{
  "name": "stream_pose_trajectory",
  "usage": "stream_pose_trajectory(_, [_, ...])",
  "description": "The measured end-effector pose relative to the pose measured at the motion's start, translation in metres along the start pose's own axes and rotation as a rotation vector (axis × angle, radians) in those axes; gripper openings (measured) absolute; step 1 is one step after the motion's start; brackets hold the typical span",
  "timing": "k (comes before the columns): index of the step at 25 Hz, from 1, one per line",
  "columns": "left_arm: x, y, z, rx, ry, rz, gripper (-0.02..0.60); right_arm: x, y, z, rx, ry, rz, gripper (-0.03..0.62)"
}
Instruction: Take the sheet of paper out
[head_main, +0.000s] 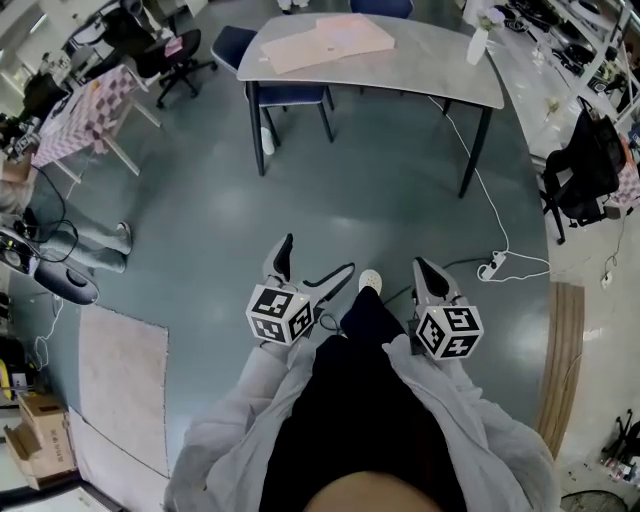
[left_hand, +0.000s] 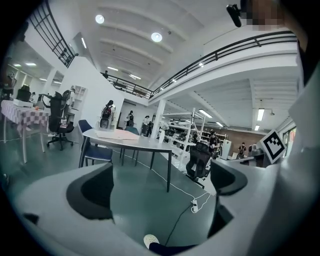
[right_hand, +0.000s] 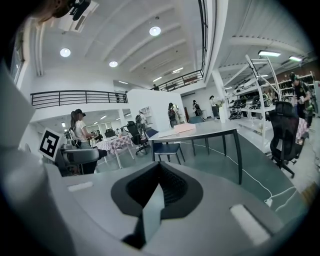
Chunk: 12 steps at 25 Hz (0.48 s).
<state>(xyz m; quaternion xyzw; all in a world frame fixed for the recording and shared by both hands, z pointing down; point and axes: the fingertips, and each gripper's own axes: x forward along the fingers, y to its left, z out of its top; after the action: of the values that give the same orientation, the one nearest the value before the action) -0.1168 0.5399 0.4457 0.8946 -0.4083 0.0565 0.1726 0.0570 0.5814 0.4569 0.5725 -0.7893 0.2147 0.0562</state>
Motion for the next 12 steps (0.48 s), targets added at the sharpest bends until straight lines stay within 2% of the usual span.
stream_pose_trajectory(12, [0.087, 0.060, 0.044, -0.024, -0.011, 0.025, 0.598, 0.107, -0.038, 0.048, -0.018, 0.033, 0.054, 0.009])
